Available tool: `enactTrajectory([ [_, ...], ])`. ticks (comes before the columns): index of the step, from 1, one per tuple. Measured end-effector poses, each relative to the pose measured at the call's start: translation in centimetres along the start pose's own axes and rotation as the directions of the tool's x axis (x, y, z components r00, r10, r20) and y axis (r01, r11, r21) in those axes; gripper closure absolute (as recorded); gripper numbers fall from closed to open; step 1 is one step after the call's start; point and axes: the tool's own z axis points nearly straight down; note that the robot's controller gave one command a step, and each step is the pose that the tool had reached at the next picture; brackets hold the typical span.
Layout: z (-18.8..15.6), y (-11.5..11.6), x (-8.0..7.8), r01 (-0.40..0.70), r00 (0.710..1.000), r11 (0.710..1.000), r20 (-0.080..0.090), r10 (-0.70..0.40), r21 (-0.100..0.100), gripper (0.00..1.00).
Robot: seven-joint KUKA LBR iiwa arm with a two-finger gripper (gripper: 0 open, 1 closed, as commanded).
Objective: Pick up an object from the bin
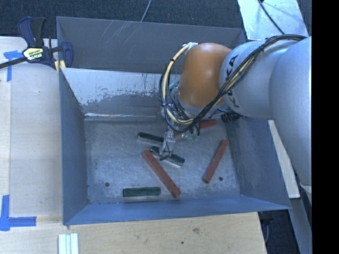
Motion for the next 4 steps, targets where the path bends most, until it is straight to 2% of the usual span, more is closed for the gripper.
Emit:
enactTrajectory([
  [1, 0.2, 0.7, -0.4, -0.073, 0.997, 0.997, -0.003, 0.073, 0.001, 0.00],
  [2, 0.2, 1.1, -0.4, -0.062, 0.998, 0.998, -0.004, 0.062, 0.001, 0.00],
  [3, 1.7, 0.8, -0.5, -0.181, 0.984, 0.984, -0.001, 0.181, 0.000, 1.00],
  [4, 1.7, 0.8, -0.5, -0.181, 0.984, 0.984, -0.001, 0.181, 0.000, 1.00],
])
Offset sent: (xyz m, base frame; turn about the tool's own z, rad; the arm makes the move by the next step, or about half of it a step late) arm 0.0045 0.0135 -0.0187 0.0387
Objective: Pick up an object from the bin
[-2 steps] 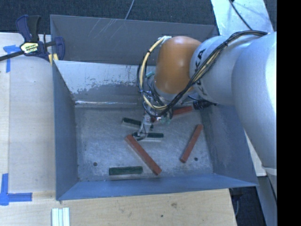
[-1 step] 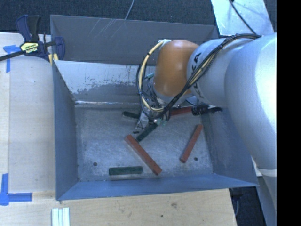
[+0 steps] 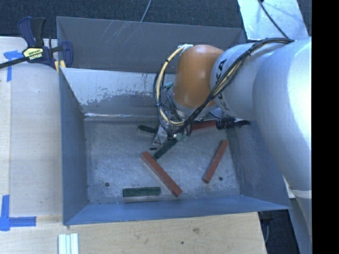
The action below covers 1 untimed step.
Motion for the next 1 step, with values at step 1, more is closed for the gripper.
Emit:
enactTrajectory([
  [1, 0.00, 0.00, 0.00, 0.000, 1.000, 1.000, 0.000, 0.000, 0.000, 1.00],
])
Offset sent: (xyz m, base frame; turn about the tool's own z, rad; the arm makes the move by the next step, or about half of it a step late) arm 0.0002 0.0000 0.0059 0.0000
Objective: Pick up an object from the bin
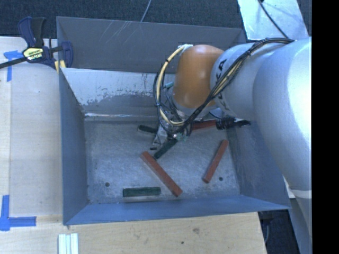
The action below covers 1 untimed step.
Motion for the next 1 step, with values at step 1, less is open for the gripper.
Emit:
enactTrajectory([
  [1, -0.21, -0.01, -0.01, 0.000, 1.000, 1.000, -0.002, 0.000, 0.001, 1.00],
])
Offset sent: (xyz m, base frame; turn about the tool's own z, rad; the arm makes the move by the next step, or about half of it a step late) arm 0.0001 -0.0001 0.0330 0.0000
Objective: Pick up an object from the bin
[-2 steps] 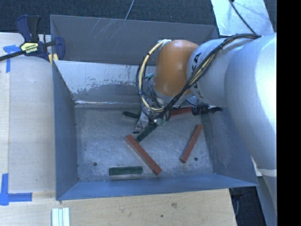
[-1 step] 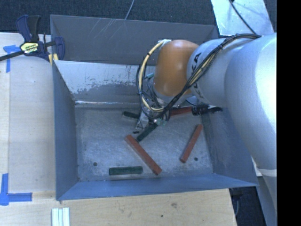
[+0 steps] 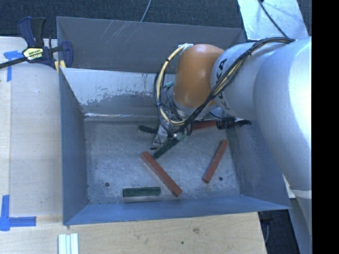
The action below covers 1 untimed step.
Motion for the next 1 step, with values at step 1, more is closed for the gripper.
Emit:
enactTrajectory([
  [1, -0.86, -0.04, -0.02, 0.000, 1.000, 1.000, -0.002, 0.000, 0.001, 1.00],
])
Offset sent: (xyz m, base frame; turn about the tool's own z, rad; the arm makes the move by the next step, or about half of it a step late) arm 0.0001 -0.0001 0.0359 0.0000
